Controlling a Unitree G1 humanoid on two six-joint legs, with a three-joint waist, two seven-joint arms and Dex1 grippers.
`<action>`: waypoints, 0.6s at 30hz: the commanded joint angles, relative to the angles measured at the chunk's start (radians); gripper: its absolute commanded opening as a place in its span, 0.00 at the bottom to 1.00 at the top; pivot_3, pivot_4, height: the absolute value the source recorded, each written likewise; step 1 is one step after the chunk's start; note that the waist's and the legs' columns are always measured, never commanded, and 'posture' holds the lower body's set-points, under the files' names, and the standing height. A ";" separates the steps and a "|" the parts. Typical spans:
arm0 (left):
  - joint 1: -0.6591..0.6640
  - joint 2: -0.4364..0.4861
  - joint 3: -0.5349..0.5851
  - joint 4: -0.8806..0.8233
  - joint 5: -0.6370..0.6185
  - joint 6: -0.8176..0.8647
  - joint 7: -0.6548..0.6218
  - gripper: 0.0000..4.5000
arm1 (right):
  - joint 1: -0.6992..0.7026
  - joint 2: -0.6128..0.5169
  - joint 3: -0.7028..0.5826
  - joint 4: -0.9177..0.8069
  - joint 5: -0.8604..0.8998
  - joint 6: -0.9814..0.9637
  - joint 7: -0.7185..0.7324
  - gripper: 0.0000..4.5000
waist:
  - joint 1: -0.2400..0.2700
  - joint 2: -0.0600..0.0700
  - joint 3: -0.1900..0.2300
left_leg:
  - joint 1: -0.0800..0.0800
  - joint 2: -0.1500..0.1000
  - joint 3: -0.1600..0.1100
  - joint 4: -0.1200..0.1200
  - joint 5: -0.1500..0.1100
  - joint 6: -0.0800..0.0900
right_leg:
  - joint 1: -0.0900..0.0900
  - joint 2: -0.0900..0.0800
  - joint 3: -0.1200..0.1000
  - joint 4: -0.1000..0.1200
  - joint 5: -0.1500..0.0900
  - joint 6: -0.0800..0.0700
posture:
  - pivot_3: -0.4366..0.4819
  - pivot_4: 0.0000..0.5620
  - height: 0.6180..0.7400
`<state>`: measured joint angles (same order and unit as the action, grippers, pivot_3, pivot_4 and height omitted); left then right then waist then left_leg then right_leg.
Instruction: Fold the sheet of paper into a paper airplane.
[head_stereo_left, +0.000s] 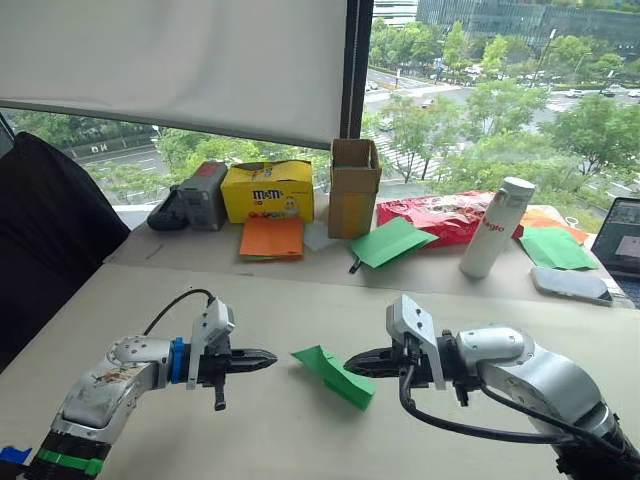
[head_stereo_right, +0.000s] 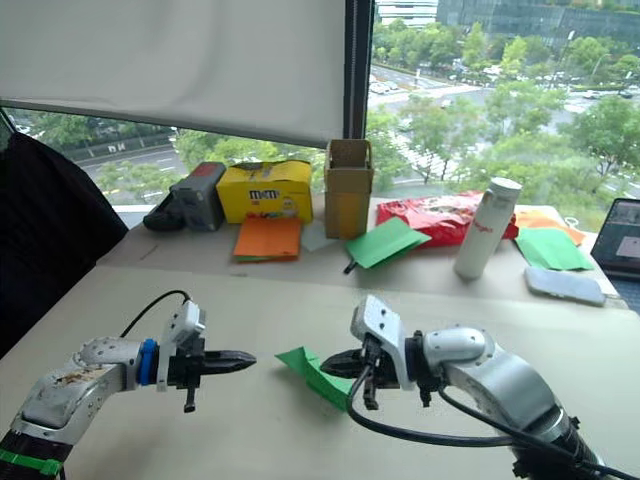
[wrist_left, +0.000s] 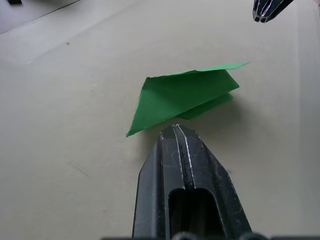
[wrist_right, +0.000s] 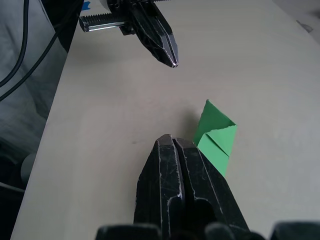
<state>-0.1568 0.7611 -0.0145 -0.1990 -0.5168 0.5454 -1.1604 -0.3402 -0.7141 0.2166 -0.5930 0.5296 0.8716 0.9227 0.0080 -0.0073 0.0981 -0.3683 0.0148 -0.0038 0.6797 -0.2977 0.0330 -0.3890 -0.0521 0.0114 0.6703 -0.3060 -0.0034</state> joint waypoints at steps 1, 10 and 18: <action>0.031 0.017 0.024 -0.064 -0.034 -0.001 -0.020 0.00 | -0.014 0.001 0.066 -0.016 -0.025 0.052 -0.048 0.00 | 0.002 0.001 0.000 | 0.000 -0.001 0.001 0.000 0.000 0.000 | 0.000 -0.001 0.000 0.000 0.000 0.000 | 0.48 0.27 0.31; 0.057 0.025 0.026 -0.068 -0.048 0.007 -0.009 0.00 | -0.092 0.068 0.164 0.153 -0.185 0.012 -0.165 0.00 | 0.000 0.002 -0.001 | -0.001 -0.001 0.003 0.000 0.000 0.000 | 0.000 -0.003 -0.001 -0.003 0.002 -0.002 | 0.48 0.27 0.31; 0.032 0.032 0.018 -0.056 -0.046 0.044 0.003 0.00 | -0.243 0.116 0.015 0.311 -0.180 -0.040 -0.182 0.00 | -0.001 0.002 0.000 | -0.001 -0.001 0.003 -0.001 0.000 0.000 | 0.000 -0.002 -0.002 -0.003 0.002 -0.002 | 0.48 0.27 0.31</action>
<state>-0.1034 0.7904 -0.0123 -0.2471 -0.5528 0.5914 -1.1592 -0.5656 -0.6222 0.2563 -0.2668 0.3331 0.8343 0.7502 0.0072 -0.0051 0.0977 -0.3689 0.0138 -0.0010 0.6789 -0.2973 0.0326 -0.3891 -0.0532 0.0098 0.6677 -0.3042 -0.0055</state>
